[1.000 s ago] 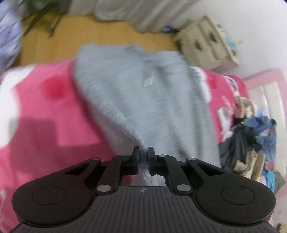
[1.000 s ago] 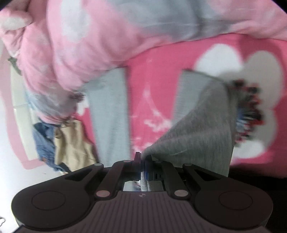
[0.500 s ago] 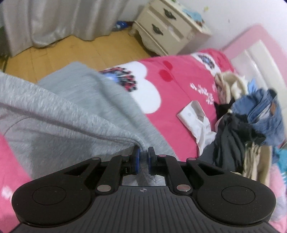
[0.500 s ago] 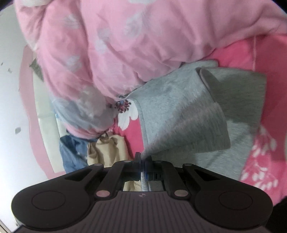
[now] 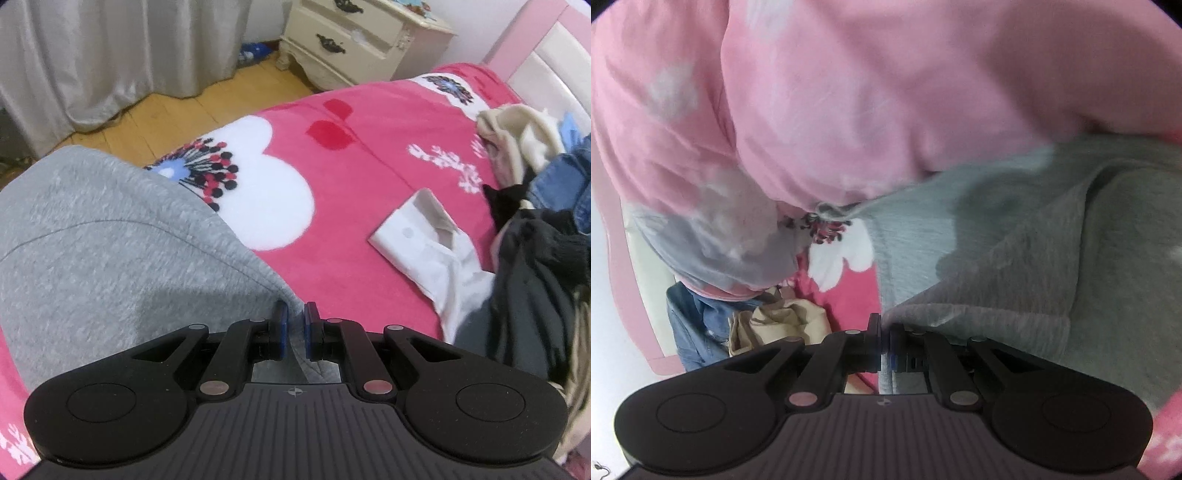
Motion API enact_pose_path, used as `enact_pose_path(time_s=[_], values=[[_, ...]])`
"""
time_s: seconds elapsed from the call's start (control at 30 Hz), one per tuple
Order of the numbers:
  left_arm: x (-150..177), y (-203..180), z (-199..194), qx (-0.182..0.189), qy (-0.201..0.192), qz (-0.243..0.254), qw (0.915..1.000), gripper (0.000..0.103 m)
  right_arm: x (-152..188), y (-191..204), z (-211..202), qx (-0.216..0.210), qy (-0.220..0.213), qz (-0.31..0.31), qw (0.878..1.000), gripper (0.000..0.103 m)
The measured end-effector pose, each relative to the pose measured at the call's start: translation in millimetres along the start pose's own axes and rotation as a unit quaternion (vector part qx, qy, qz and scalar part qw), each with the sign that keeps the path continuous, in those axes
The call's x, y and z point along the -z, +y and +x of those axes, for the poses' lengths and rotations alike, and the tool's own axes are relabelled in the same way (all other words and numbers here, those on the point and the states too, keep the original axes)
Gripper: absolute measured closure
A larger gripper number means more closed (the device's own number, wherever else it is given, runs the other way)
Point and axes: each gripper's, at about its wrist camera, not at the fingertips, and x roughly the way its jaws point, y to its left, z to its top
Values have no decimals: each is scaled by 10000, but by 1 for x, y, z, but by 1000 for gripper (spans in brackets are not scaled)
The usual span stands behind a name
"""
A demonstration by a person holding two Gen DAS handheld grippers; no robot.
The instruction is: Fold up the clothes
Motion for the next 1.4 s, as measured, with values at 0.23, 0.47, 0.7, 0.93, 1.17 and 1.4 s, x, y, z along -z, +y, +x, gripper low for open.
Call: enact_pose_path(time_s=[0.23, 0.47, 0.7, 0.93, 1.17, 1.4], values=[[-1, -8, 15, -461, 274, 397, 9978, 86, -27, 38, 76, 606, 325, -732, 9949, 88], [-13, -20, 10, -699, 879, 362, 9930, 48, -31, 54, 58, 780, 582, -999, 9902, 48], [-7, -23, -63, -326, 988, -27, 9946, 38, -16, 73, 5, 1252, 1073, -1805, 9696, 47], [6, 27, -131, -31, 895, 82, 9960, 37, 8, 68, -36, 1673, 1397, -2715, 9374, 47], [-4, 118, -149, -641, 800, -494, 9935, 37, 9, 151, -83, 1050, 133, -2962, 9492, 51], [-43, 140, -97, -1033, 1197, 42, 9874, 37, 92, 214, -178, 645, -1684, -3746, 9095, 50]])
